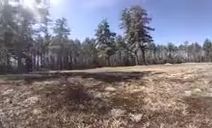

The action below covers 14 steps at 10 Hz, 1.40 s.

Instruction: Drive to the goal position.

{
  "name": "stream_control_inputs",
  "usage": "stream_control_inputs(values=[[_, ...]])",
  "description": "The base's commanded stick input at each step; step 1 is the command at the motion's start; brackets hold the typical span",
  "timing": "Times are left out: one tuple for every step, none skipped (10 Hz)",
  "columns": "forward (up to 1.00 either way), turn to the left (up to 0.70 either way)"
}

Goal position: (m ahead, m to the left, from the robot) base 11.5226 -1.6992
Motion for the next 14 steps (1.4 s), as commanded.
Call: stream_control_inputs(values=[[0.70, 0.00], [0.70, 0.00], [0.70, 0.00], [0.70, 0.00], [0.70, 0.00], [0.70, 0.00], [0.70, 0.00], [0.70, 0.00], [0.70, 0.00], [0.70, 0.00], [0.70, 0.00], [0.70, 0.00], [0.70, 0.00], [0.70, 0.00]])
